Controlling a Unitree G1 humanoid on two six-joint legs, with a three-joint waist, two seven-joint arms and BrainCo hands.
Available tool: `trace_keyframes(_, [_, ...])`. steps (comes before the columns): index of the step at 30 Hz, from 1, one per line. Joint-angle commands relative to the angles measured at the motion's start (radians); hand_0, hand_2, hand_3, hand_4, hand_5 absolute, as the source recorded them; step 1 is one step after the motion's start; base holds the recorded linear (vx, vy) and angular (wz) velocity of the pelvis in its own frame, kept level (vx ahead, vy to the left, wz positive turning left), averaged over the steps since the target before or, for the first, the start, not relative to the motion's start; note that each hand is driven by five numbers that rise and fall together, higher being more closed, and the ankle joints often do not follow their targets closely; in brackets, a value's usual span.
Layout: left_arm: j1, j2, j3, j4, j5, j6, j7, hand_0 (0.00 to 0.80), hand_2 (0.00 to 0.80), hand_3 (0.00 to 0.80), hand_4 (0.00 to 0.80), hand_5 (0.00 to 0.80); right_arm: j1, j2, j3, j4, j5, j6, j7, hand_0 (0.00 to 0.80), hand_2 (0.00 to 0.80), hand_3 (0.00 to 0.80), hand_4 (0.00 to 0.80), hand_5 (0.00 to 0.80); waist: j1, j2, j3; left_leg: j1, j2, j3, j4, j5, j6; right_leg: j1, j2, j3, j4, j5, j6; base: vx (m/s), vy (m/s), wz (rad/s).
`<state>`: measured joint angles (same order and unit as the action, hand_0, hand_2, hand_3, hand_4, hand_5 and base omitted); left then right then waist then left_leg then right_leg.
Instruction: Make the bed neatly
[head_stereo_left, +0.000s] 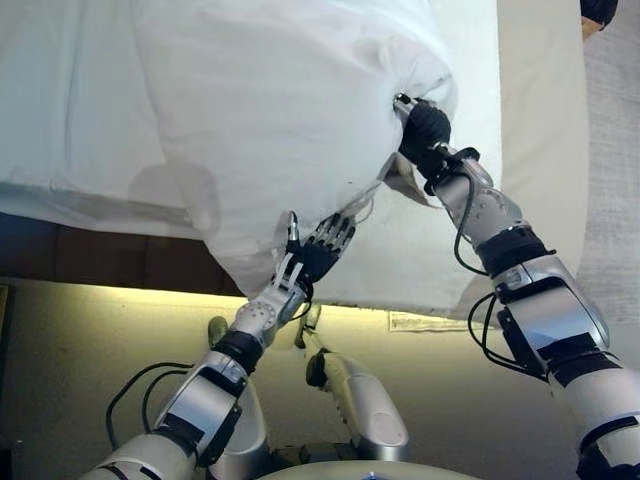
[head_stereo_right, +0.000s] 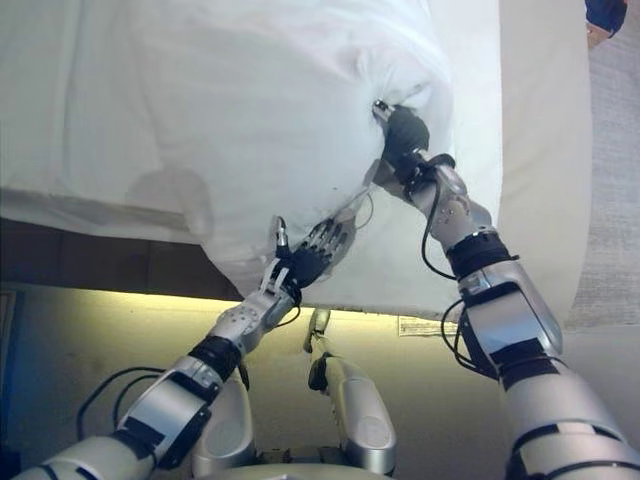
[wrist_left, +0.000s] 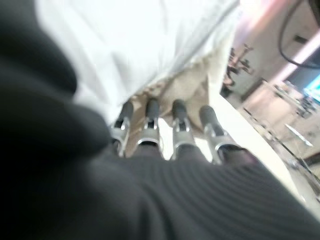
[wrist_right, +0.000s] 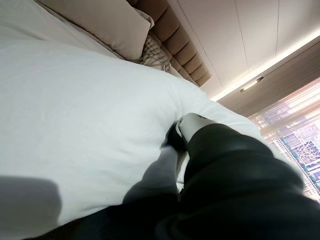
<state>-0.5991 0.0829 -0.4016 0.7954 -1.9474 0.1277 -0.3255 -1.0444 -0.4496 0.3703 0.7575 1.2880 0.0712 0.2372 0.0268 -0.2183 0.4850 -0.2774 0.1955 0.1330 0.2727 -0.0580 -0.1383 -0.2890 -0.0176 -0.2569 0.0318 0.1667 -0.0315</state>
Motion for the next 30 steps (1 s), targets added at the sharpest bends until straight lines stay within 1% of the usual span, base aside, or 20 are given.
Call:
trace_keyframes(1, [-0.093,-0.073,0.018,-0.033,-0.025,-0.044,-0.026,0.000,0.000,0.000,0.000,0.000,-0.028,-0.051,-0.030,-0.201,0.075,-0.090,0.035,0.800,0.800,0.800,0.800,0.800,-0.019,-0.030,-0.019,-0.043,0.038,0.005,-0.042,0.050,0.006,0.035,-0.062,-0.004,0.101,-0.122,0.125,0.008,-0.048,0.05])
trace_keyframes(7, [-0.115,-0.080,0.042,-0.007,-0.025,-0.117,-0.043,0.000,0.000,0.000,0.000,0.000,0.001,-0.048,-0.034,-0.264,0.093,-0.106,0.043,0.800,0.800,0.800,0.800,0.800,-0.040,-0.052,-0.015,-0.038,0.051,0.017,-0.032,0.039,0.002,0.037,-0.055,0.003,0.103,-0.127,0.125,0.008,-0.014,-0.01])
trace_keyframes(10, [-0.118,-0.068,0.059,0.000,-0.025,-0.139,-0.056,0.000,0.000,0.000,0.000,0.000,0.015,-0.052,-0.029,-0.287,0.101,-0.105,0.047,0.800,0.800,0.800,0.800,0.800,-0.047,-0.057,-0.014,-0.035,0.054,0.020,-0.030,0.037,0.001,0.038,-0.053,0.010,0.102,-0.129,0.124,0.000,0.000,0.00])
trace_keyframes(13, [-0.133,-0.055,0.077,0.014,-0.025,-0.152,-0.058,0.000,0.000,0.000,0.000,0.000,0.015,-0.053,-0.026,-0.287,0.108,-0.101,0.051,0.800,0.800,0.800,0.800,0.800,-0.053,-0.054,-0.011,-0.029,0.055,0.025,-0.033,0.035,0.000,0.039,-0.051,0.014,0.104,-0.133,0.122,0.000,0.000,0.00])
trace_keyframes(17, [-0.167,-0.025,0.100,0.035,-0.025,-0.160,-0.032,0.000,0.000,0.000,0.000,0.000,0.018,-0.055,-0.027,-0.291,0.100,-0.088,0.061,0.800,0.800,0.800,0.800,0.800,-0.059,-0.048,-0.006,-0.033,0.056,0.028,-0.026,0.035,-0.002,0.032,-0.054,0.015,0.111,-0.138,0.120,0.000,0.000,0.00])
trace_keyframes(22, [-0.185,0.001,0.136,0.044,-0.025,-0.191,-0.024,0.000,0.000,0.000,0.000,0.000,0.039,-0.056,-0.031,-0.308,0.089,-0.079,0.074,0.800,0.800,0.800,0.800,0.800,-0.061,-0.050,-0.004,-0.037,0.059,0.027,-0.020,0.032,-0.004,0.030,-0.055,0.011,0.113,-0.141,0.119,0.000,0.000,0.00])
trace_keyframes(27, [-0.222,0.048,0.185,0.065,-0.025,-0.205,-0.009,0.000,0.000,0.000,0.000,0.000,0.050,-0.059,-0.031,-0.311,0.083,-0.066,0.092,0.800,0.800,0.800,0.800,0.800,-0.063,-0.050,-0.003,-0.033,0.061,0.029,-0.021,0.034,-0.009,0.033,-0.053,0.008,0.113,-0.146,0.117,0.000,0.000,0.00])
trace_keyframes(30, [-0.243,0.068,0.196,0.070,-0.025,-0.214,0.009,0.000,0.000,0.000,0.000,0.000,0.049,-0.060,-0.027,-0.309,0.078,-0.055,0.092,0.800,0.800,0.800,0.800,0.800,-0.064,-0.046,-0.004,-0.030,0.059,0.029,-0.023,0.034,-0.010,0.035,-0.054,0.009,0.113,-0.147,0.118,0.000,0.000,0.00])
